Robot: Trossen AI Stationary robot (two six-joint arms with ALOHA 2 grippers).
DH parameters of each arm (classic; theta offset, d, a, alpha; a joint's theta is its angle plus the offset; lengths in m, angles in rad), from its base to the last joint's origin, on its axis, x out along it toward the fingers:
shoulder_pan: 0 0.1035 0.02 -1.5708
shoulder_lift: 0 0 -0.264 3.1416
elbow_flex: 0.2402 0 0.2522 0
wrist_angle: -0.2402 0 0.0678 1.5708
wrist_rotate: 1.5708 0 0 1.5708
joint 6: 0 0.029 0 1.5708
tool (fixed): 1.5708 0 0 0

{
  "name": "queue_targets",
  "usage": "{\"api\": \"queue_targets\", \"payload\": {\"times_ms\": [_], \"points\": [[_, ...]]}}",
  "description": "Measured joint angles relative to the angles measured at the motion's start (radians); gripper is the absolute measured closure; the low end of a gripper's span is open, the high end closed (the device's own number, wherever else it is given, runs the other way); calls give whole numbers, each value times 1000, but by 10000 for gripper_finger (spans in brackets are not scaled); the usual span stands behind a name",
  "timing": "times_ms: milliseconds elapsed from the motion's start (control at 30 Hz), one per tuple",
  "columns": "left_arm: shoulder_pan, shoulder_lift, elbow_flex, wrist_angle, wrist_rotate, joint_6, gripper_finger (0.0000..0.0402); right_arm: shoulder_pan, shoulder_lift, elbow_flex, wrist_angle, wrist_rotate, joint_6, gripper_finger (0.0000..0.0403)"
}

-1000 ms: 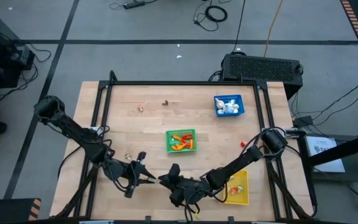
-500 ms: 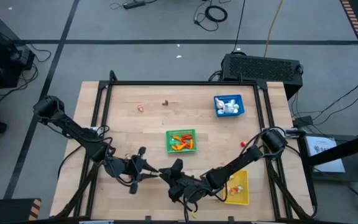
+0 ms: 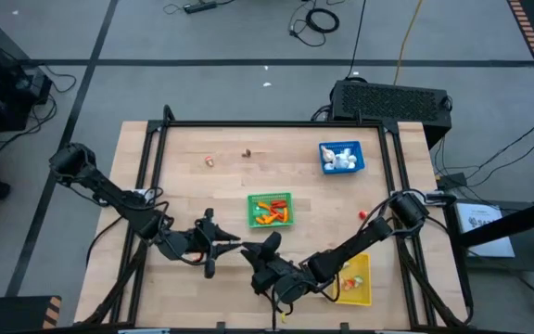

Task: Sort produce into baskets
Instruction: Put the green mushroom into the yellow bin

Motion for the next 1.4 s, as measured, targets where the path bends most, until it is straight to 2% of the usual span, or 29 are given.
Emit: {"api": "queue_targets", "payload": {"times_ms": [700, 1400], "points": [[5, 0, 0, -14, -6, -8, 323, -28, 0, 0, 7, 70, 6, 273], [45, 0, 0, 2, -11, -6, 323, -33, 0, 0, 32, 71, 9, 273]]}}
